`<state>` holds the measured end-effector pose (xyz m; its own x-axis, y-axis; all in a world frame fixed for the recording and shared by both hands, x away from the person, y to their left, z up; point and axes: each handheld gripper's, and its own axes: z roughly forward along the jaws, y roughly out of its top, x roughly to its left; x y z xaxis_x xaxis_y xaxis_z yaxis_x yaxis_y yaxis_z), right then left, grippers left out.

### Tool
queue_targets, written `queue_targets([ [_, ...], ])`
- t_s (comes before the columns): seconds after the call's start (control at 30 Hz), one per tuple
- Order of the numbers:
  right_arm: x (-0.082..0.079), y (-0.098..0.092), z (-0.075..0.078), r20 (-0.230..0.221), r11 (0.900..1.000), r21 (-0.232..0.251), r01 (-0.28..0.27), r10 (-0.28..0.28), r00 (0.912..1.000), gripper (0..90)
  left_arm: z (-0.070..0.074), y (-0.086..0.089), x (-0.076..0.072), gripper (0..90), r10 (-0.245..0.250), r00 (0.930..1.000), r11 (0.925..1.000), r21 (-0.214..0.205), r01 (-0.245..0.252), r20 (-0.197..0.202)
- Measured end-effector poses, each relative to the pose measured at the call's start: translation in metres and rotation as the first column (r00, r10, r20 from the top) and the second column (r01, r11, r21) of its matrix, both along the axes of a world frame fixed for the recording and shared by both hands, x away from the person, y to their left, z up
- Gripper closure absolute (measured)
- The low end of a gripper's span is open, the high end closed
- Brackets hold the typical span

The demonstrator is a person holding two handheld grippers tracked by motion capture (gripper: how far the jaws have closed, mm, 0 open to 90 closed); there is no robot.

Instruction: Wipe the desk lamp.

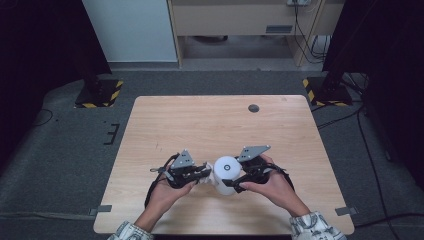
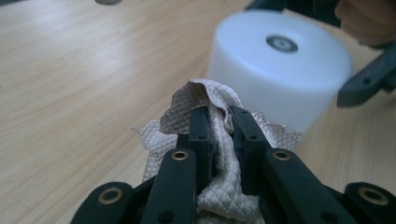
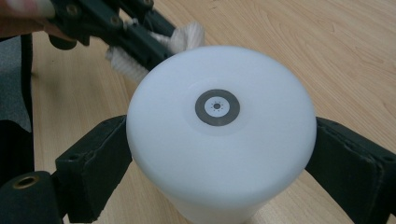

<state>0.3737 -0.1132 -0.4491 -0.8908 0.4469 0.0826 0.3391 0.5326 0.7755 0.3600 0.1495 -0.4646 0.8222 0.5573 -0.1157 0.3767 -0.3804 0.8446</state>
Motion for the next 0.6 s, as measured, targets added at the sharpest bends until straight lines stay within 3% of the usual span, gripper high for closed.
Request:
queue_targets([
  [0.3,0.000,0.000,-0.001,0.002,1.0000,0.006,0.001,-0.001,1.0000,9.4,0.008,0.005,0.014,79.5,0.012,0.9999,0.9982,-0.059,-0.013,-0.006],
  [0.43,0.000,0.000,-0.002,-0.002,1.0000,0.004,0.001,-0.001,1.0000,9.3,0.014,0.012,0.025,79.5,0.009,0.9993,0.9902,-0.139,-0.014,-0.036],
  [0.6,0.000,0.001,-0.005,0.000,0.9999,-0.011,-0.002,0.002,1.0000,9.3,0.016,0.013,0.035,79.5,0.012,0.9983,0.9844,-0.175,-0.022,-0.057],
])
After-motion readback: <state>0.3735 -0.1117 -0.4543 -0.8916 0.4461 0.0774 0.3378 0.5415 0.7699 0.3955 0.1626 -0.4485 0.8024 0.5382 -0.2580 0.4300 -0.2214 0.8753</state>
